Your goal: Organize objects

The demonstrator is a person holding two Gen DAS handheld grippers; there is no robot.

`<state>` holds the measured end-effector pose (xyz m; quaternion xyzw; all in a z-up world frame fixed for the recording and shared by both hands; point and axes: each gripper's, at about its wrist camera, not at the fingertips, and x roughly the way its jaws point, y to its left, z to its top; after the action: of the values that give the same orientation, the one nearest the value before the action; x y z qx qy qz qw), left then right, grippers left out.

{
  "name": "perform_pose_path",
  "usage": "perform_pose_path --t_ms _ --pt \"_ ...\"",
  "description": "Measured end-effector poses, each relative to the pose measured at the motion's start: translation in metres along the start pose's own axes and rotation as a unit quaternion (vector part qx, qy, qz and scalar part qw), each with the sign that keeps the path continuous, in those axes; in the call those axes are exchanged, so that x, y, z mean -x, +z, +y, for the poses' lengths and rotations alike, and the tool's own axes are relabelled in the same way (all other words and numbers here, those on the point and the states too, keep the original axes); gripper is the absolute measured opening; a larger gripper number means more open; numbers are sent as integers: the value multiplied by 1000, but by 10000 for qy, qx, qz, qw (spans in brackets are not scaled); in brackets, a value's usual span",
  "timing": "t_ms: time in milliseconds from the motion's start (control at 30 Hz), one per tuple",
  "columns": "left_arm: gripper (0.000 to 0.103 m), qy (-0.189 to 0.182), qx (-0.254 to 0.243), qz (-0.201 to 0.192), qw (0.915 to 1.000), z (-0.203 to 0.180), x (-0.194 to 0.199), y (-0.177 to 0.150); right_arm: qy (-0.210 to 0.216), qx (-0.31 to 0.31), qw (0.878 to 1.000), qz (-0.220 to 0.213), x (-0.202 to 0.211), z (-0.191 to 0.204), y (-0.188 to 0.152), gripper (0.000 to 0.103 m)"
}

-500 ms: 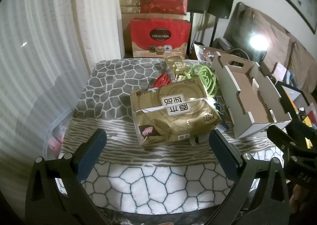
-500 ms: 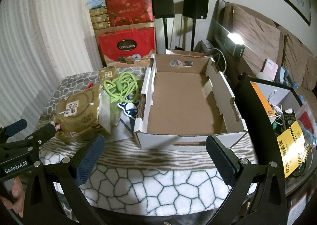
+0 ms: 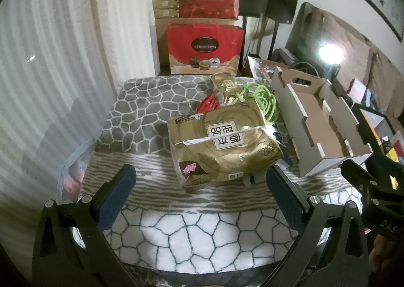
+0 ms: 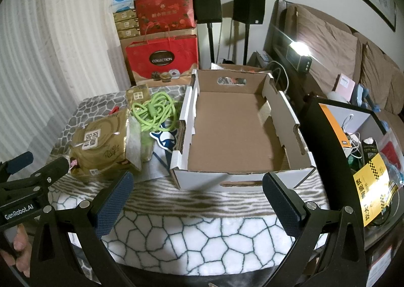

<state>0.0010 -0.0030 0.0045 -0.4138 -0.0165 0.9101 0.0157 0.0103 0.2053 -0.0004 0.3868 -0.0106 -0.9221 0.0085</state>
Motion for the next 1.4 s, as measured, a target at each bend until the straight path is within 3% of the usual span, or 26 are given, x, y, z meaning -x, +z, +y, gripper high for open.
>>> perform_pose_path --t_ms 633,867,1100,1400 --pt "103 -112 -15 8 9999 8 -10 15 -58 -4 10000 17 -5 -3 10 103" --pt "103 112 -102 106 9998 20 -29 27 -105 -3 9999 47 -14 -13 17 103" --pt "103 179 -83 309 9993 38 -54 35 -322 2 9994 116 -28 -39 27 103" --pt "103 -286 189 641 9974 53 -78 41 -490 -355 9980 188 -48 -96 43 103"
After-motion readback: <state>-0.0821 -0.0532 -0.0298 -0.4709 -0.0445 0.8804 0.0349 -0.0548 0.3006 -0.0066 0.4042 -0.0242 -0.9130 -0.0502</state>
